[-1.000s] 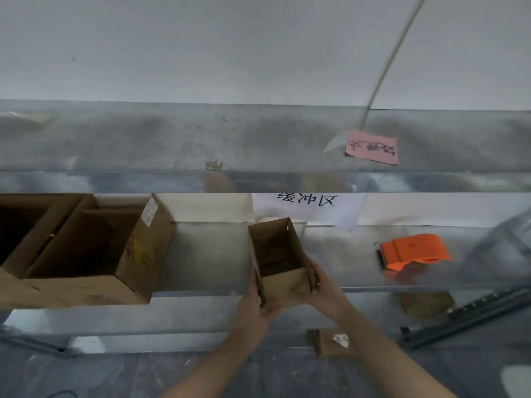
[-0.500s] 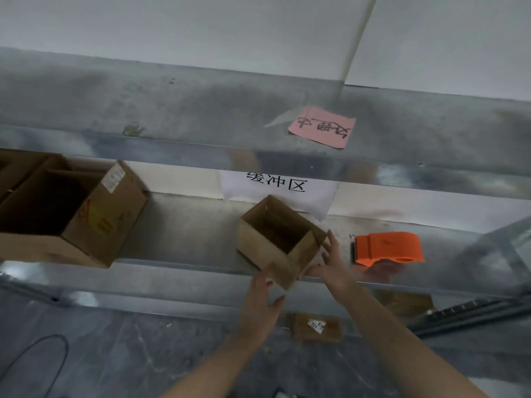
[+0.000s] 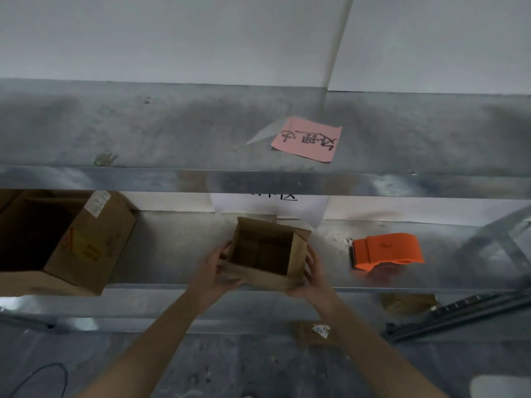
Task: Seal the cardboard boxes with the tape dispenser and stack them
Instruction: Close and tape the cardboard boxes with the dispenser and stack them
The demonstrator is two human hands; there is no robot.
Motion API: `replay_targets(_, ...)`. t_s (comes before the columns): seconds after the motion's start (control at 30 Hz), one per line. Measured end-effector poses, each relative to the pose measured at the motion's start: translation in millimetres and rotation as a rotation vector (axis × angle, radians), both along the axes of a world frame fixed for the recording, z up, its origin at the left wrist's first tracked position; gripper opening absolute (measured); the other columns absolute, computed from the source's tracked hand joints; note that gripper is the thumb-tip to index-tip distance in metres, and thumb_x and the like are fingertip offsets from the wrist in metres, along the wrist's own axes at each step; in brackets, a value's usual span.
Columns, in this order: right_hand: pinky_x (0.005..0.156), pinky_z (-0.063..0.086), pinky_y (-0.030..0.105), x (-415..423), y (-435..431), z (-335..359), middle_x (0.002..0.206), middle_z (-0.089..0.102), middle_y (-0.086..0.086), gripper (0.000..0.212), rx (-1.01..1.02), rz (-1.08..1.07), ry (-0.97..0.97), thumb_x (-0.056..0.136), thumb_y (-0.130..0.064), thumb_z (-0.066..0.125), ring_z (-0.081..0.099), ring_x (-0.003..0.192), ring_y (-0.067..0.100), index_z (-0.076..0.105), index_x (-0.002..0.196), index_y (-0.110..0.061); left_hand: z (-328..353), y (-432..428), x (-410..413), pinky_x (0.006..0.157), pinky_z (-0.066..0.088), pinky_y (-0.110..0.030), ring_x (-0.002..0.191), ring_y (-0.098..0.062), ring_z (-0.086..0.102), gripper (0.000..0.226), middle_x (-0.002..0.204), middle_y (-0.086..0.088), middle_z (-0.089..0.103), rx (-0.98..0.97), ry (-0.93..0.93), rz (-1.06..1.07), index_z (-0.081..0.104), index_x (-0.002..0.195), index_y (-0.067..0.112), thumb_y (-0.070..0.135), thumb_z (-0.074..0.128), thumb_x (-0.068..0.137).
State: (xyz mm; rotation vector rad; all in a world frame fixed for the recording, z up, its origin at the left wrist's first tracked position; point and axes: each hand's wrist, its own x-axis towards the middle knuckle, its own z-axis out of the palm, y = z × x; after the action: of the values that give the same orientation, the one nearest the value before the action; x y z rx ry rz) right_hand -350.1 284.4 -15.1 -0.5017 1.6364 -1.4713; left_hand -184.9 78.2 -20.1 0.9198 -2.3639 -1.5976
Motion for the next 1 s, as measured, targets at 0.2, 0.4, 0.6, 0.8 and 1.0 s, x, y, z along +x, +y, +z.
replay_targets(0.2,0.078,0.05,0.013,-5,-2,2,0.129,0.045,-0.007,0.088,0.068,0.026,0.143,0.071,0.001,0.081,0.05,0.11,-0.002,0.035,0.138,-0.031,-14,4,12,0.103,0.031,-0.012,0.127,0.004,0.033,0.076,0.145,0.023,0.021,-0.255,0.029,-0.182,0.021,0.132,0.07,0.084,0.054,0.064)
replay_targets(0.4,0.097,0.03,0.004,-12,5,-8,0.139,0.033,-0.011,0.07,0.254,0.07,0.442,0.078,-0.025,0.081,0.036,0.127,0.001,0.045,0.137,-0.035,-16,12,-11,0.087,0.045,-0.008,0.116,0.012,0.049,0.071,0.123,0.029,0.051,0.036,0.076,-0.013,0.043,0.131,0.037,0.048,0.078,0.07)
replay_targets(0.6,0.087,0.047,0.012,-9,-5,-12,0.119,0.053,-0.011,0.021,0.255,-0.124,0.36,0.094,-0.027,0.063,0.059,0.107,0.008,0.067,0.112,-0.019,-16,16,-25,0.08,0.055,-0.025,0.109,-0.017,0.056,0.06,0.125,0.005,0.049,0.026,0.096,0.201,0.045,0.122,0.037,0.037,0.08,0.073)
replay_targets(0.8,0.092,0.053,0.029,-9,-6,-18,0.125,0.05,-0.014,0.076,0.208,-0.212,0.185,0.094,-0.023,0.062,0.059,0.105,0.007,0.015,0.15,-0.042,-14,9,-34,0.106,0.039,-0.044,0.135,-0.019,0.028,0.124,0.152,0.018,0.005,-0.007,0.077,0.248,0.002,0.149,0.039,0.034,0.089,0.06)
replay_targets(1.0,0.1,0.05,0.04,-23,3,-20,0.132,0.047,-0.007,0.077,0.197,-0.178,0.179,0.095,-0.019,0.061,0.054,0.121,0.014,0.012,0.143,-0.055,-9,4,-37,0.106,0.042,-0.03,0.133,-0.002,0.029,0.073,0.139,0.034,0.025,0.032,0.027,-0.07,0.041,0.13,0.047,0.045,0.076,0.066)
